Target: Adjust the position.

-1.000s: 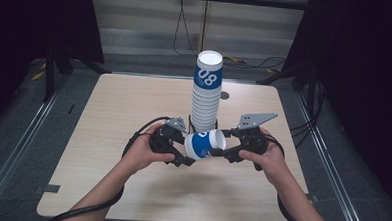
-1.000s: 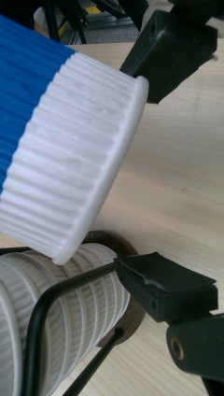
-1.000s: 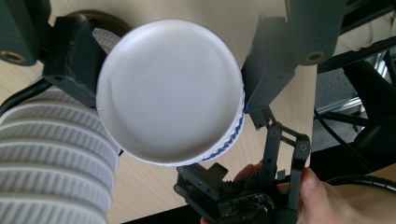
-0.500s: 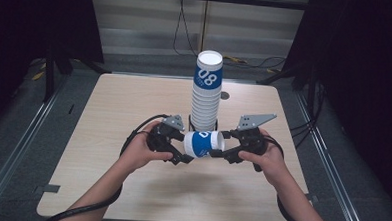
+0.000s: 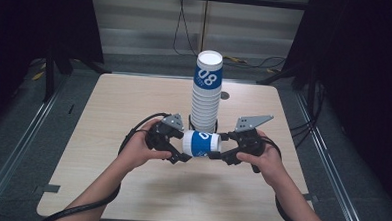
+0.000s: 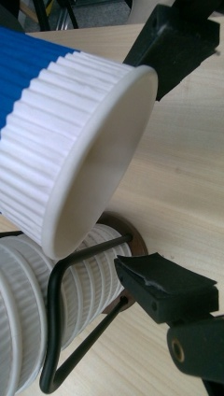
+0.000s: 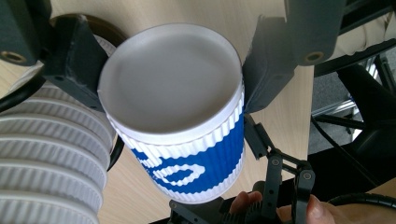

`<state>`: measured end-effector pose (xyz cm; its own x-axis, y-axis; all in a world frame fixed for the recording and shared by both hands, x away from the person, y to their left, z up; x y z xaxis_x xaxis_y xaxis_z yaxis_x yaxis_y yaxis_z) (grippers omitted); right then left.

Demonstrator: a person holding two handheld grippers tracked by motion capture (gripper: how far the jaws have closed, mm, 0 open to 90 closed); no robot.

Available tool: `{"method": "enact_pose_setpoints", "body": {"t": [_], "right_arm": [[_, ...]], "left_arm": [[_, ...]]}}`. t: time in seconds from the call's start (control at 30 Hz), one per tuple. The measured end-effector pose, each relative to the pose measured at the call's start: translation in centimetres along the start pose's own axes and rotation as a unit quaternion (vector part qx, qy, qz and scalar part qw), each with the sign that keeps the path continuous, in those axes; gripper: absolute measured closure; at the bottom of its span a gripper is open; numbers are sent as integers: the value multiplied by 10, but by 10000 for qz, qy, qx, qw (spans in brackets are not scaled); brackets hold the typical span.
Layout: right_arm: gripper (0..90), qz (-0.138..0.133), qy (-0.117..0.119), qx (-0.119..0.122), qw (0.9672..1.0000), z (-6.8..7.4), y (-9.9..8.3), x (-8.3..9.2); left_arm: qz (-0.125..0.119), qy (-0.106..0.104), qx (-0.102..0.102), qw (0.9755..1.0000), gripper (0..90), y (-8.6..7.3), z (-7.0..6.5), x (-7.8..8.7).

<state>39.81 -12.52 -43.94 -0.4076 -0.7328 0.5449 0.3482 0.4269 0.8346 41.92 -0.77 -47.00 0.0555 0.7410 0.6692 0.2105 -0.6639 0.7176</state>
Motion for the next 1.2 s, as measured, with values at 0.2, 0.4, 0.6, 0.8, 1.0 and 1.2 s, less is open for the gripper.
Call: {"method": "enact_pose_setpoints", "body": {"t": [0.2, 0.4, 0.6, 0.8, 1.0, 1.2], "right_arm": [[283, 49, 24, -1, 10000, 1, -2, -3], [284, 94, 0, 26, 10000, 1, -3, -4], [285, 110, -66, 46, 9999, -1, -2, -4], [285, 164, -46, 61, 9998, 0, -1, -4], [285, 211, -55, 77, 9997, 0, -1, -6], [285, 246, -86, 69, 9996, -2, -3, -6]], "left_arm": [[24, 88, -107, 9999, 133, 2, 1, 3], [-9, 170, -169, 9997, 135, 6, 1, 3], [-135, 194, -78, 9997, 158, 6, 2, 2], [-86, 196, -132, 9997, 155, 6, 1, 2], [-98, 106, -117, 9998, 160, 6, -2, 1], [-109, -45, -233, 9997, 160, 7, -5, 2]]}}
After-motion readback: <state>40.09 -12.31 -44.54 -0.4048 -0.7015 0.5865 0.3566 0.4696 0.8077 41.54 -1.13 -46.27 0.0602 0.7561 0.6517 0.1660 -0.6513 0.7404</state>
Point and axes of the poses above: each handheld gripper's, and its own axes: x roughly backward along the jaws, y roughly out of its top, z roughly to its left, the point moved 10 cm from there along -x, roughly forward along the jaws, and after that the axes turned 9 degrees about -y, right-handed, at the moved point
